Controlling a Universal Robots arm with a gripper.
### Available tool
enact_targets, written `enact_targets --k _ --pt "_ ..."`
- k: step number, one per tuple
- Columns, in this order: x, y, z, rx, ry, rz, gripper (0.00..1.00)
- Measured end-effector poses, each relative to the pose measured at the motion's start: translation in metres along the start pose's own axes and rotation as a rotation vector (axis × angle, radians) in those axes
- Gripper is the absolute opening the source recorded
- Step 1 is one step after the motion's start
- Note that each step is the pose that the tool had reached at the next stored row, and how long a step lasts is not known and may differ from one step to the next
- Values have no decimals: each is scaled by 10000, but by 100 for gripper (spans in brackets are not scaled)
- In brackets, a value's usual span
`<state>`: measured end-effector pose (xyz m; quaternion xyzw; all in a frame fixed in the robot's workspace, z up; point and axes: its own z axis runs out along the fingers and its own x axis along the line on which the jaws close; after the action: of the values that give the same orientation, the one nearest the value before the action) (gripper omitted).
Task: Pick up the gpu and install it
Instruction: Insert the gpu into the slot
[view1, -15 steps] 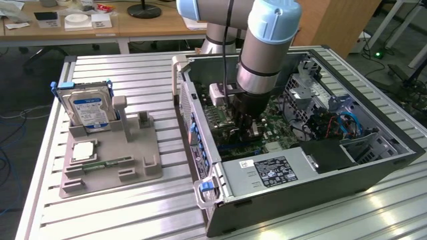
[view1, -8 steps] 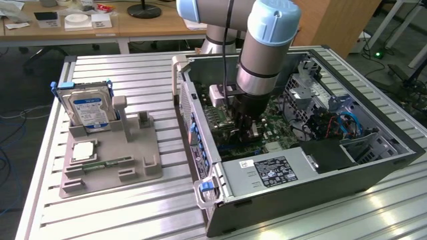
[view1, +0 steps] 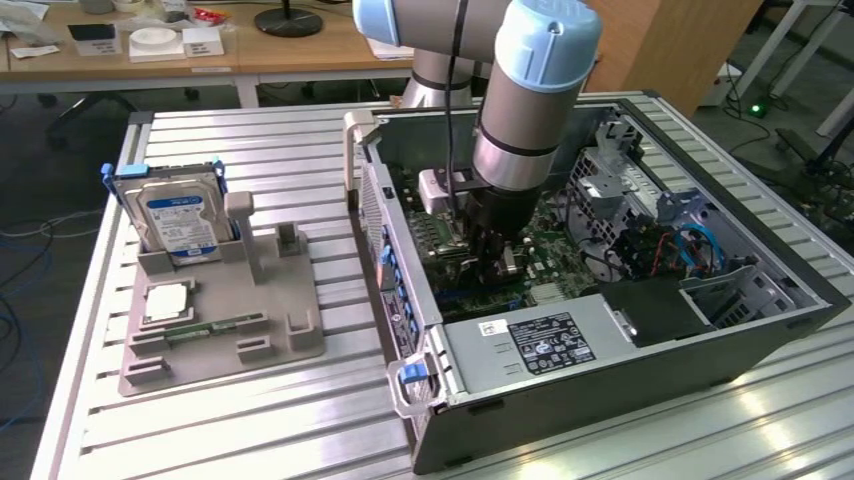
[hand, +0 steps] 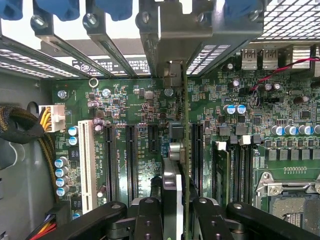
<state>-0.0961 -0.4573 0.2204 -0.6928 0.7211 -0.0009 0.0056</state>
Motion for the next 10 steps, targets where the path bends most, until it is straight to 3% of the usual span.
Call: enact_targets --k 10 --pt "0 0 0 0 1 0 28"
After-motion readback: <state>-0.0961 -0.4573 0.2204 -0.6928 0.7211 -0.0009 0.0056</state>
